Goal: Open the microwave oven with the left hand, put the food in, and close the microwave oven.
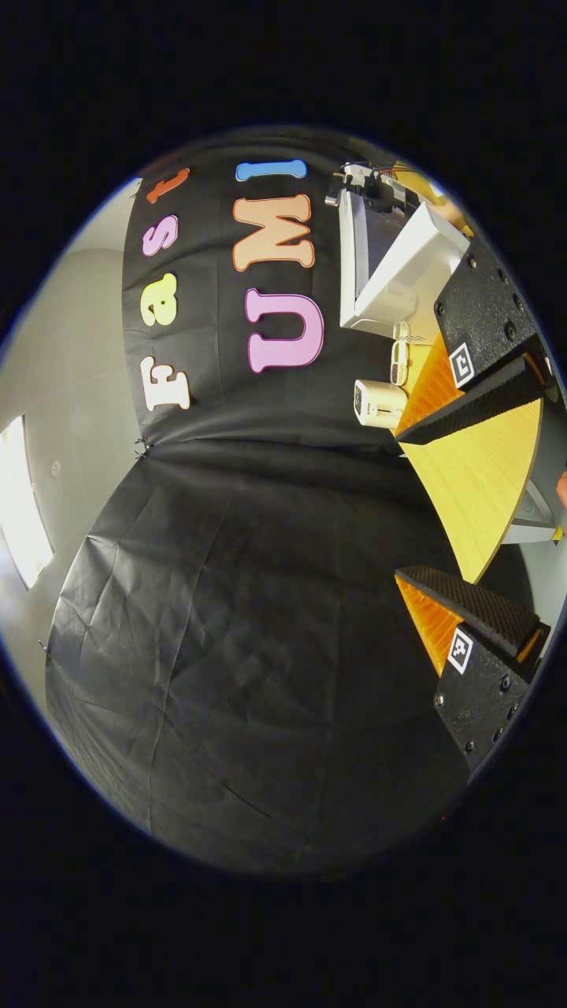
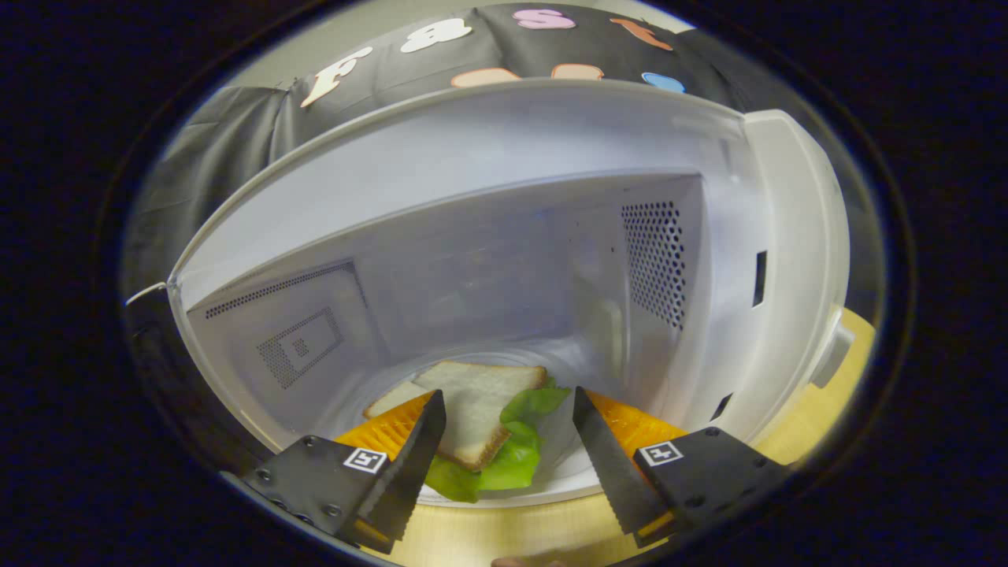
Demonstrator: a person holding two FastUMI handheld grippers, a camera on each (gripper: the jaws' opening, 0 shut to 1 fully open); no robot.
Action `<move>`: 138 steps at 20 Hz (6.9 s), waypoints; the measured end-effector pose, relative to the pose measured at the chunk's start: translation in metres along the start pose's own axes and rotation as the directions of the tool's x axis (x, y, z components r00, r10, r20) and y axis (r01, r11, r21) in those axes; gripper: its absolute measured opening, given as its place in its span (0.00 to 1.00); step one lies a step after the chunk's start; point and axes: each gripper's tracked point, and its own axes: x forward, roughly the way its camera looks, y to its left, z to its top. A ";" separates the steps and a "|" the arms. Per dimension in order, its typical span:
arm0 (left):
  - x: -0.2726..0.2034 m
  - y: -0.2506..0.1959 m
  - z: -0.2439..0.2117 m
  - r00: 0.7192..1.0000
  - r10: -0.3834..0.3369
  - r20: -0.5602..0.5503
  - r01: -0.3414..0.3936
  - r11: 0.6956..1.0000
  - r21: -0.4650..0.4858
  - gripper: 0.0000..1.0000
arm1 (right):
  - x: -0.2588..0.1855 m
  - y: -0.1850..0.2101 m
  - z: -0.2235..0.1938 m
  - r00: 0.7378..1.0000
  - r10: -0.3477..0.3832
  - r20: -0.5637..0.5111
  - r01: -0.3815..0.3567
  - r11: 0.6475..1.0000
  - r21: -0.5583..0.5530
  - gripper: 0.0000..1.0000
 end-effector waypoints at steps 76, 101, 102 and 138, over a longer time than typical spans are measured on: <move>-0.007 -0.439 -0.055 0.784 -0.614 -0.097 0.614 0.789 -0.028 0.01 | -0.327 -0.226 0.195 0.974 0.174 0.147 -0.152 0.977 -0.149 0.92; 0.065 -0.452 -0.090 0.827 -0.530 -0.186 0.529 0.846 -0.061 0.01 | -0.345 -0.274 0.215 0.974 0.107 0.198 -0.086 0.990 -0.114 0.92; 0.065 -0.452 -0.089 0.827 -0.534 -0.178 0.532 0.844 -0.060 0.01 | -0.342 -0.275 0.214 0.975 0.105 0.194 -0.084 0.990 -0.116 0.92; -0.027 -0.308 0.097 0.824 -0.565 -0.047 0.562 0.825 -0.066 0.97 | -0.326 -0.188 0.205 0.980 0.176 0.095 -0.157 0.972 -0.178 0.92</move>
